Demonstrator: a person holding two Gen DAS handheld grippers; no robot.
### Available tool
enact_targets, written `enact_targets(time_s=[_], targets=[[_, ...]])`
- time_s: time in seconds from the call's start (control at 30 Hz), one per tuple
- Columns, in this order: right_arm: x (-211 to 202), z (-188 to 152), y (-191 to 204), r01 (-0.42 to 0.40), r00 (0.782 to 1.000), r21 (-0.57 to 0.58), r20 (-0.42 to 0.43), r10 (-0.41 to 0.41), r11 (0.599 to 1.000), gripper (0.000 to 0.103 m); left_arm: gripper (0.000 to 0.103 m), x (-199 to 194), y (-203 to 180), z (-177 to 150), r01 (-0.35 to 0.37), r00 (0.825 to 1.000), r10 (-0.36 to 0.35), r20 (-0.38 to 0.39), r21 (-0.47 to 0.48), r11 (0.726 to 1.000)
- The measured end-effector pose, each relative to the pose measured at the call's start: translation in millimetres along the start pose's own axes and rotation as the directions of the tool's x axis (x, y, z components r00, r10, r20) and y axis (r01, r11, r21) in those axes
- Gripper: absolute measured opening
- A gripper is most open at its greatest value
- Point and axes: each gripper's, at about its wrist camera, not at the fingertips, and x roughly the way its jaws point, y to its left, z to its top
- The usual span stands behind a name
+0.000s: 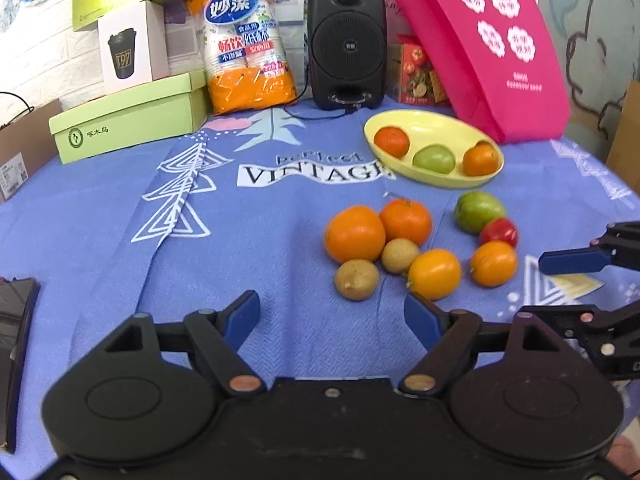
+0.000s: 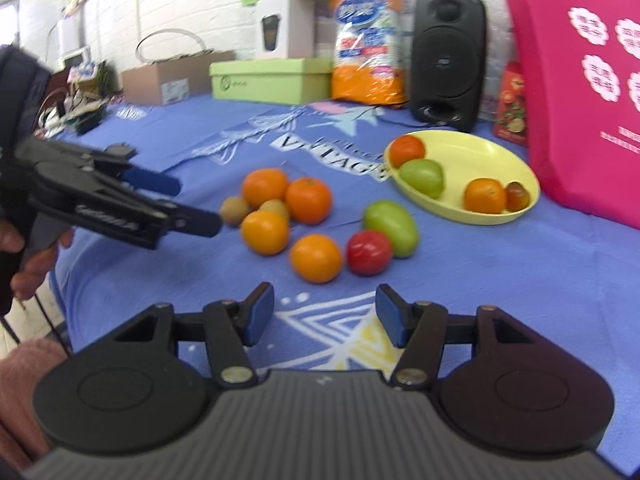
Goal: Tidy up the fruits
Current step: 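Move both open tools back to the fruit pile, then grasp a brown kiwi with the left tool while the right tool grasps an orange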
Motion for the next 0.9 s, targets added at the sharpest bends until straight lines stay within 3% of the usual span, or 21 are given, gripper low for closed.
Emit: enact_targets(time_s=[0.57,0.8,0.9], targets=[[23.4,2.4,3.7,-0.017,1.0,0.01,0.0,0.017,1.0,0.061,0.077,34.8,3.5,13.1,0.015,1.0,-0.015,-0.008,-0.016,1.0],[31.0,7.2,5.7,-0.019,1.0,0.007,-0.006,0.019,1.0,0.062,0.065,38.1,3.0,10.5,0.06,0.998,-0.06,0.004,0.002,0.998],[34.0,9.3,7.2,-0.018,1.0,0.004,-0.008,0.018,1.0,0.062,0.05,38.0,3.2,10.2,0.063,0.998,-0.063,0.011,0.003,0.998]])
